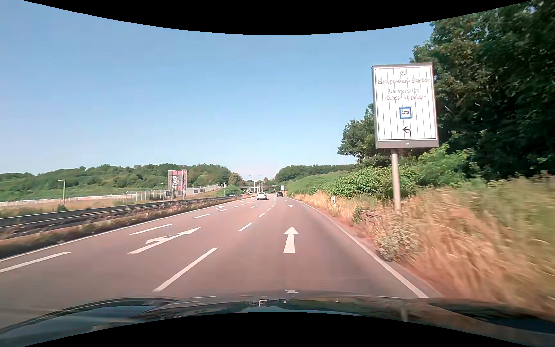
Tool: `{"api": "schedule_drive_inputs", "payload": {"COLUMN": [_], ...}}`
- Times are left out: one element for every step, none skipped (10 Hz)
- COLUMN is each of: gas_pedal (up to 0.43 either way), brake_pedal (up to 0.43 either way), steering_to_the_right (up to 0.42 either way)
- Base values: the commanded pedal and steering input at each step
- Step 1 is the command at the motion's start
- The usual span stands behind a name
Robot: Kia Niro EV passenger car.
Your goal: Follow the waypoints while adhering to traffic rules and regulations
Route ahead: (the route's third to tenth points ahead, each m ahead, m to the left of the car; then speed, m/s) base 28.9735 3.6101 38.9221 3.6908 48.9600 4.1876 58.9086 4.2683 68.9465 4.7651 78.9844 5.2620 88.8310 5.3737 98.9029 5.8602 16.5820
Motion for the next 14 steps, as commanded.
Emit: {"api": "schedule_drive_inputs", "payload": {"gas_pedal": [0.15, 0.15, 0.15, 0.15, 0.15, 0.15, 0.15, 0.157, 0.157, 0.157, 0.157, 0.169, 0.169, 0.169], "brake_pedal": [0.0, 0.0, 0.0, 0.0, 0.0, 0.0, 0.0, 0.0, 0.0, 0.0, 0.0, 0.0, 0.0, 0.0], "steering_to_the_right": [0.003, 0.003, 0.003, 0.003, 0.001, -0.001, -0.003, -0.003, -0.003, -0.003, -0.003, -0.005, -0.007, -0.008]}}
